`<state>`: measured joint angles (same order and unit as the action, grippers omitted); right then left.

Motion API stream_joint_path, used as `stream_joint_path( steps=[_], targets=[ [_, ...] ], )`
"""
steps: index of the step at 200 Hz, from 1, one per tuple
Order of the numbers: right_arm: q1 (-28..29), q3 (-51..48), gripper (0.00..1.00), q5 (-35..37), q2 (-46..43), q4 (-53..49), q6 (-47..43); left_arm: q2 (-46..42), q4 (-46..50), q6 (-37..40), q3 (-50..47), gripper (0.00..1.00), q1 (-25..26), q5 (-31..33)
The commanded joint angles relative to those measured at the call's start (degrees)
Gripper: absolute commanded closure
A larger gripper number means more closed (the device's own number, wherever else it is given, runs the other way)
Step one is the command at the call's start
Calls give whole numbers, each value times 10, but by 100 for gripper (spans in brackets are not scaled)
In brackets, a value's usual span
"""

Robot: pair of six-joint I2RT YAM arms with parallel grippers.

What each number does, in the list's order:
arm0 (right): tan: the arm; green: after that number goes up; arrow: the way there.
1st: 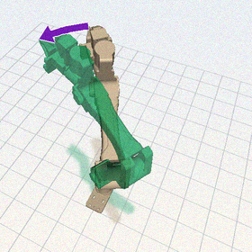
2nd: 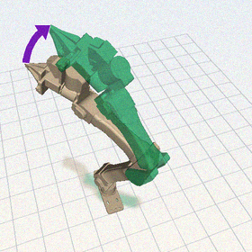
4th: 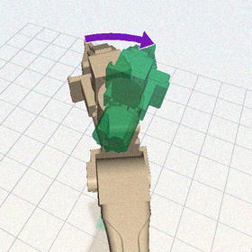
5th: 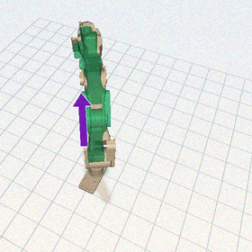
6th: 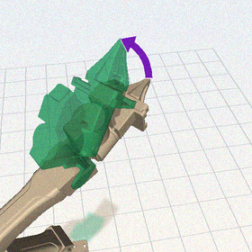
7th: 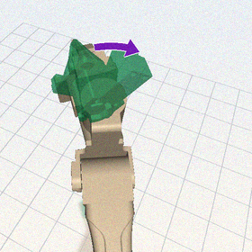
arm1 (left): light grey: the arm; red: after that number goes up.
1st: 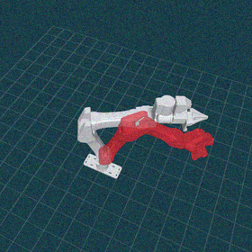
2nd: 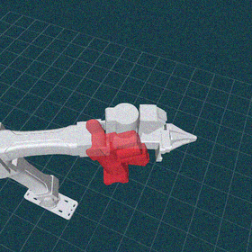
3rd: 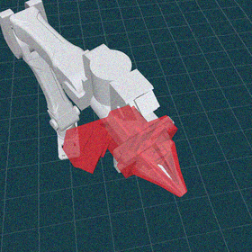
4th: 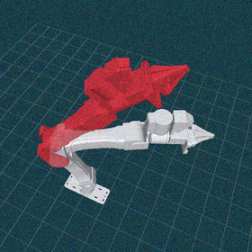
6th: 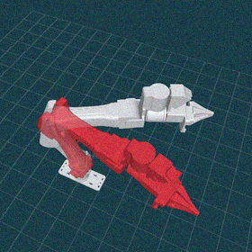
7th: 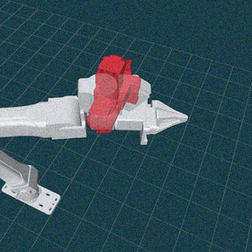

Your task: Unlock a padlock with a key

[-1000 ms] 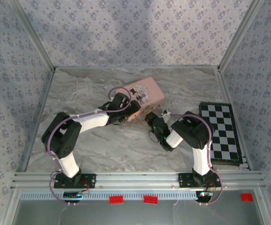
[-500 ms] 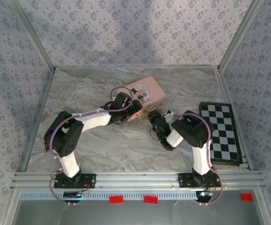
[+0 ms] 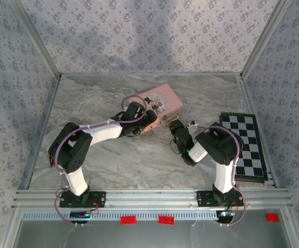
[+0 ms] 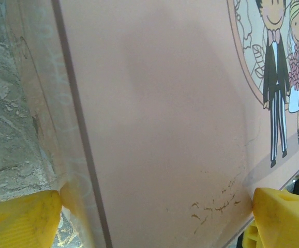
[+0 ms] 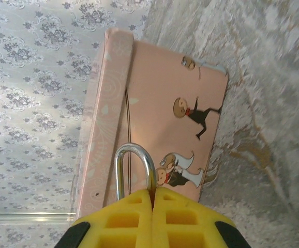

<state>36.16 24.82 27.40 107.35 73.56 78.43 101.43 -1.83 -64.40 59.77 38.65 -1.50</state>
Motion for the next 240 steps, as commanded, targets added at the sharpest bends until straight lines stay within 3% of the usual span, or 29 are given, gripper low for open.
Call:
stream_joint_path(
  steps=[1,35,67,92,118,182,240],
  targets=[
    [-20,-17,100,-5,-62,-57,-41,9,34,26,5,6,-8,14],
    [-45,-7,100,-76,-197,-287,-136,-28,90,101,29,5,-16,15],
    [-83,-6,100,-185,-285,-417,-244,-89,139,195,31,0,-28,-9],
    [-85,7,100,-201,-370,-549,-327,-152,142,239,-17,0,-44,-28],
    [-89,40,100,-202,-451,-707,-395,-227,151,272,-92,0,-58,3],
    [-89,68,100,-188,-541,-950,-436,-462,141,285,-271,0,-67,85],
    [-54,54,100,-141,-564,-1076,-380,-619,202,327,-315,0,-72,189]
  ],
)
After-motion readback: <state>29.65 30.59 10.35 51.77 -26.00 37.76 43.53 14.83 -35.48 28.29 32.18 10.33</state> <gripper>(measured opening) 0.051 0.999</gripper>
